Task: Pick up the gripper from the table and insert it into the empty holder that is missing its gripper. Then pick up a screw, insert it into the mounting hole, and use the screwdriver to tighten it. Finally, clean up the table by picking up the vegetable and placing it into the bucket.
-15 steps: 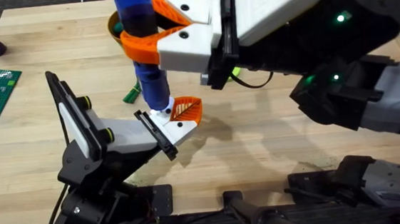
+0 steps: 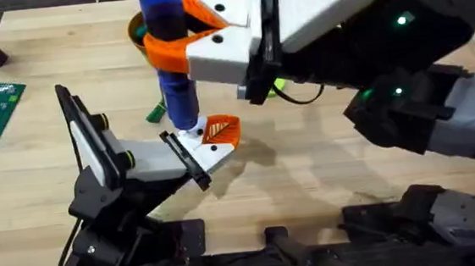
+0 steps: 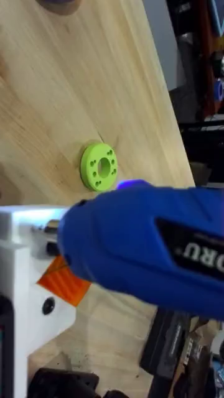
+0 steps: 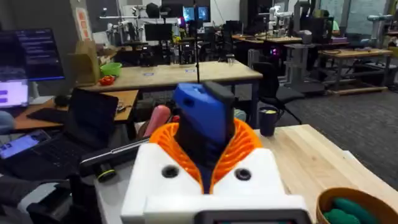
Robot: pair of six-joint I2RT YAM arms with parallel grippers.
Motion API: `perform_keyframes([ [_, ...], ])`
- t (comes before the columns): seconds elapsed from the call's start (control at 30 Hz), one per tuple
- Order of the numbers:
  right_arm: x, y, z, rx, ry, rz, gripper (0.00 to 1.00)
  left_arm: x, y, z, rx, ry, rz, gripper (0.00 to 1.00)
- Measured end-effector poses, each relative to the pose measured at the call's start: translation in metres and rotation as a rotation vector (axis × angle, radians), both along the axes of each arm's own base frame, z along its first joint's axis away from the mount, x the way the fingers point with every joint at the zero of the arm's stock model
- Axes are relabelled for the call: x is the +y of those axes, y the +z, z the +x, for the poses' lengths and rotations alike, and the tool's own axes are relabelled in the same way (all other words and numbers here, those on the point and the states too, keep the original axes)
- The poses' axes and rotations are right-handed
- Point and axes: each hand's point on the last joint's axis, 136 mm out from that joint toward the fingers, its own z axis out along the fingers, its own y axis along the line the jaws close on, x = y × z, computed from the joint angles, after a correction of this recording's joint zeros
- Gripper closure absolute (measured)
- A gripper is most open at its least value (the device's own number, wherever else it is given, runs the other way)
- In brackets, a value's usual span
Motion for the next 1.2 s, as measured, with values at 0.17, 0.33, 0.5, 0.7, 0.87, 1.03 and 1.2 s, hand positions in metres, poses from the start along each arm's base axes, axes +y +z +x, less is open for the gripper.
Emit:
perform_keyframes([
  [0.17,0.000,0.003,-0.002,-0.010,0.008,0.010,0.953,0.000,0.000,0.000,-0.001,0.000,0.000,0.986],
  [0.33,-0.001,0.005,-0.006,-0.027,0.024,0.022,0.953,0.000,0.000,0.000,-0.002,0.000,0.000,0.986],
  [0.5,-0.001,0.005,-0.007,-0.029,0.032,0.021,0.953,0.000,0.000,0.000,-0.002,0.000,0.000,0.986],
  [0.7,-0.001,0.006,-0.008,-0.034,0.033,0.025,0.953,0.000,0.000,0.000,-0.001,0.000,0.000,0.986],
  [0.87,-0.006,0.013,-0.010,-0.049,0.031,0.039,0.953,0.000,0.000,0.000,-0.002,0.000,0.000,0.986],
  [1.03,-0.017,0.028,-0.012,-0.075,0.019,0.071,0.953,0.000,0.000,0.000,-0.002,0.000,0.000,0.986],
  [1.2,-0.022,0.030,-0.007,-0.053,0.005,0.077,0.953,0.000,0.000,0.000,-0.002,0.000,0.000,0.986],
])
